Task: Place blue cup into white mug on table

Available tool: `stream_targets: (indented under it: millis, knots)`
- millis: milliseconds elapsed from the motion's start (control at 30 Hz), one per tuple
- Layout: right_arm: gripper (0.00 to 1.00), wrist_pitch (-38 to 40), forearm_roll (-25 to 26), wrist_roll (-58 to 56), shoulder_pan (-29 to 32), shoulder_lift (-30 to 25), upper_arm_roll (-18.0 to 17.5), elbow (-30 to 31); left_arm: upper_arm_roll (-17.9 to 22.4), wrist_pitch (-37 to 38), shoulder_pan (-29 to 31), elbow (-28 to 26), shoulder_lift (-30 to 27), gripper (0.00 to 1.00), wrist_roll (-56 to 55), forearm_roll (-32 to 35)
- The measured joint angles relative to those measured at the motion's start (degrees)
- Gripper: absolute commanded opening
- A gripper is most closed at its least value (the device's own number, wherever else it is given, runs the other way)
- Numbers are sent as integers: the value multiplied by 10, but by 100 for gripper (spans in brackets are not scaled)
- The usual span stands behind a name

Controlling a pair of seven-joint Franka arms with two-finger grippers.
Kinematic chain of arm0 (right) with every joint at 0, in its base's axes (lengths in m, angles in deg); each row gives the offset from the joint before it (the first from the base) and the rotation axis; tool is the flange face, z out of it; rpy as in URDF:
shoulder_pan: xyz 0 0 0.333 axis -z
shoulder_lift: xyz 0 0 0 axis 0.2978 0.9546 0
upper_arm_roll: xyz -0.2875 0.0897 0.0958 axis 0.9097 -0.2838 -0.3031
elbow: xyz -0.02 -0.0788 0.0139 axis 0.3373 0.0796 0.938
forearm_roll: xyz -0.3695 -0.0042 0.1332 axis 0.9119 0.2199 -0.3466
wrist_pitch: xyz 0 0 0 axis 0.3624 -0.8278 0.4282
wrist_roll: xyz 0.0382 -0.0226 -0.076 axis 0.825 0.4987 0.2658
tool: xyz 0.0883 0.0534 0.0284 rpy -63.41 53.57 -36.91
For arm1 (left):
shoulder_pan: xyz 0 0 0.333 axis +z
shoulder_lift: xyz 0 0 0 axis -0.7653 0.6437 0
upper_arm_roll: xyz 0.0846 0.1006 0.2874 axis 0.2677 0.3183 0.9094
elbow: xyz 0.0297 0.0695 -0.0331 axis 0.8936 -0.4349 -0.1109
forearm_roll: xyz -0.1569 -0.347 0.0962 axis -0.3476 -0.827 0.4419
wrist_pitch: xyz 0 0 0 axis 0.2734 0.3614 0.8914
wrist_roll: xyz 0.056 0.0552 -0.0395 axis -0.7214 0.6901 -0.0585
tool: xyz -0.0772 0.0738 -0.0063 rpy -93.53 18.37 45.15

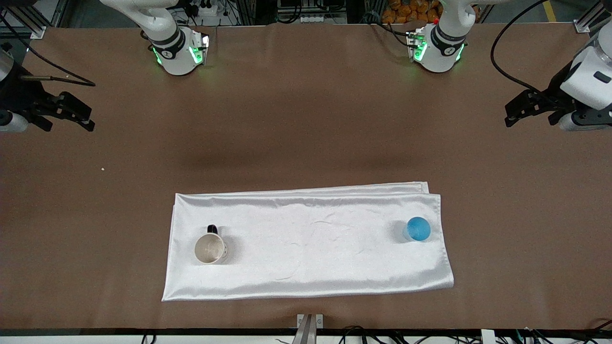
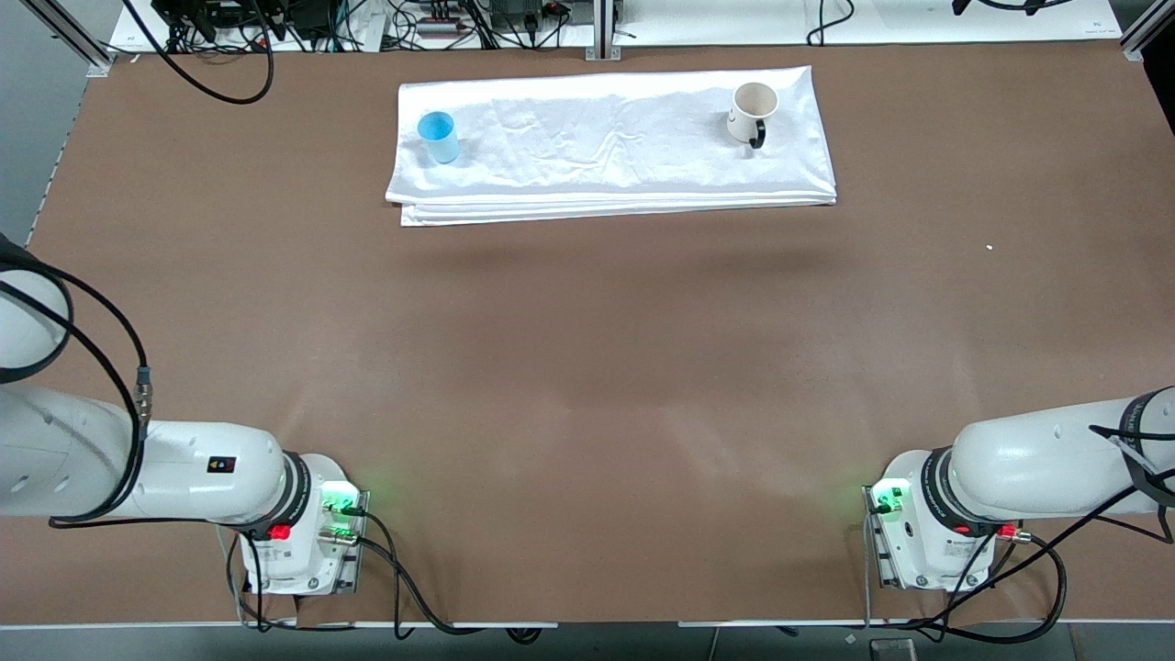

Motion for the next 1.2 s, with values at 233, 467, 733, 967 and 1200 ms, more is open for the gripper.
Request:
stream_targets:
  millis: [233, 467, 733, 967, 1200]
  knots:
    - [100, 3, 0, 0, 0, 0, 0, 0, 0, 0, 0, 0, 0, 100, 0, 0]
    - [100, 6, 0, 0, 0, 1, 0, 0, 0, 0, 0, 0, 3, 100, 0, 0]
    - [100, 9, -1, 3, -2, 2, 0, 0, -1, -1, 0, 0, 24, 100, 0, 0]
    - [100, 12, -4, 7, -18, 17, 0, 2, -2, -36, 0, 0, 51, 100, 0, 0]
    - [100, -2, -8, 7, -44, 62, -1, 2, -3, -78, -1, -3, 87, 100, 0, 0]
